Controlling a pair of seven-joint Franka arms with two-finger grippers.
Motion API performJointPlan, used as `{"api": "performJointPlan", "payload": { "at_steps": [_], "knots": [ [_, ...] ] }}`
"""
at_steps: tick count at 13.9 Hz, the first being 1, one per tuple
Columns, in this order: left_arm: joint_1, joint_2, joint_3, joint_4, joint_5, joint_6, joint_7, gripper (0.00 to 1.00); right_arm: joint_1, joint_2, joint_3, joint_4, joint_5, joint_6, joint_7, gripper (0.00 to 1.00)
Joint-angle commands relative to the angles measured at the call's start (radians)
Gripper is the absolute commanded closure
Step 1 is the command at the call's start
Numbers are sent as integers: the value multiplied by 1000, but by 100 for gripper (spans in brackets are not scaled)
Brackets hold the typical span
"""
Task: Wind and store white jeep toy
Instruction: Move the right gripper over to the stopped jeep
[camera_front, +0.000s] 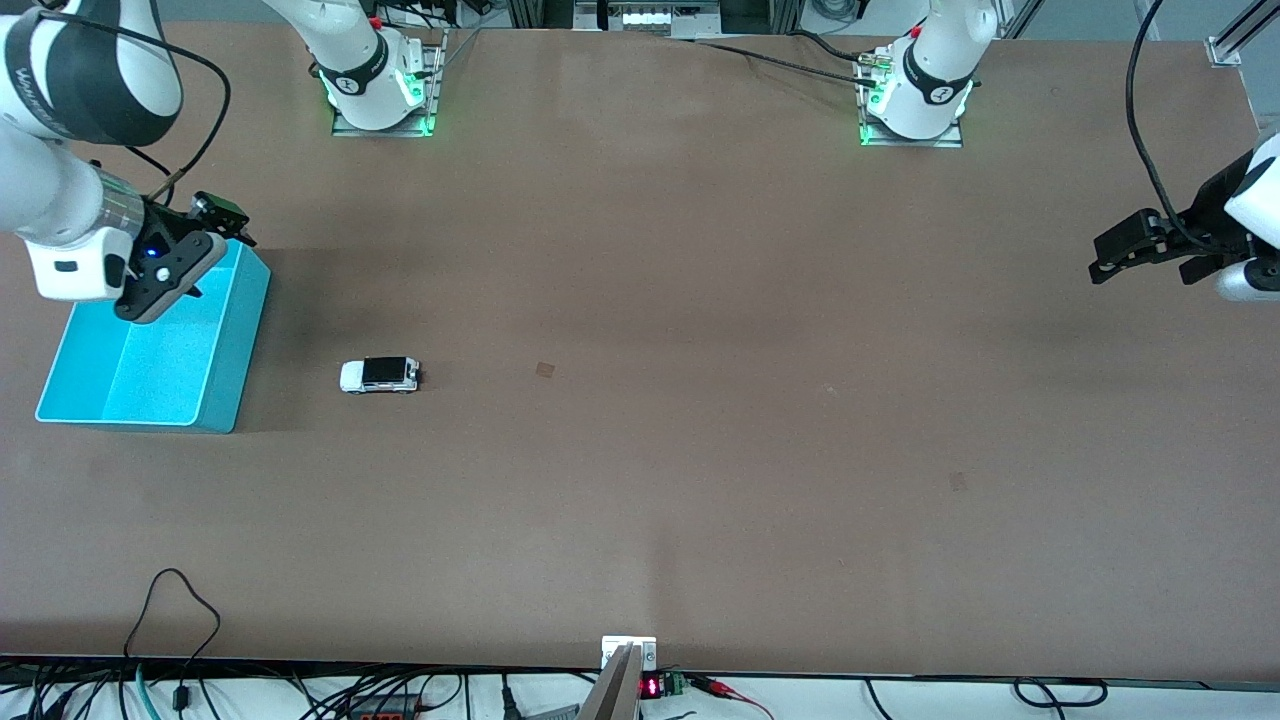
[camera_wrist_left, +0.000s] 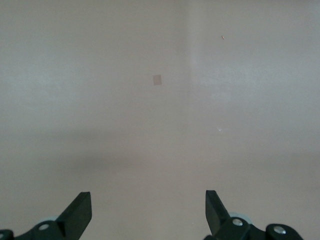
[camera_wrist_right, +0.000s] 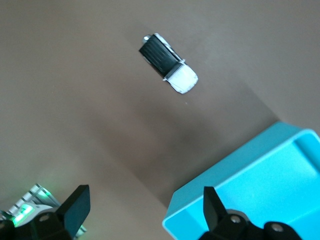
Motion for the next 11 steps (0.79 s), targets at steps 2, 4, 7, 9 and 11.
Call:
{"api": "performJointPlan", "payload": {
  "at_steps": [2, 4, 7, 9, 11],
  "knots": [
    [12, -57, -6, -55, -13, 8, 17, 0, -17, -22, 26, -96, 7, 124, -209, 0],
    [10, -56, -6, -44, -16, -23, 26, 0, -17, -2, 55, -104, -16, 167, -252, 0],
    [4, -56, -8, -42, -20, -21, 25, 0, -14, 36, 89, -106, -45, 233, -257, 0],
    [7, -56, -6, -42, -21, -21, 13, 0, -13, 64, 116, -104, -48, 276, -265, 0],
    [10, -54, -5, -42, -20, -21, 10, 0, -12, 98, 121, -104, -50, 325, -306, 0]
  ]
}}
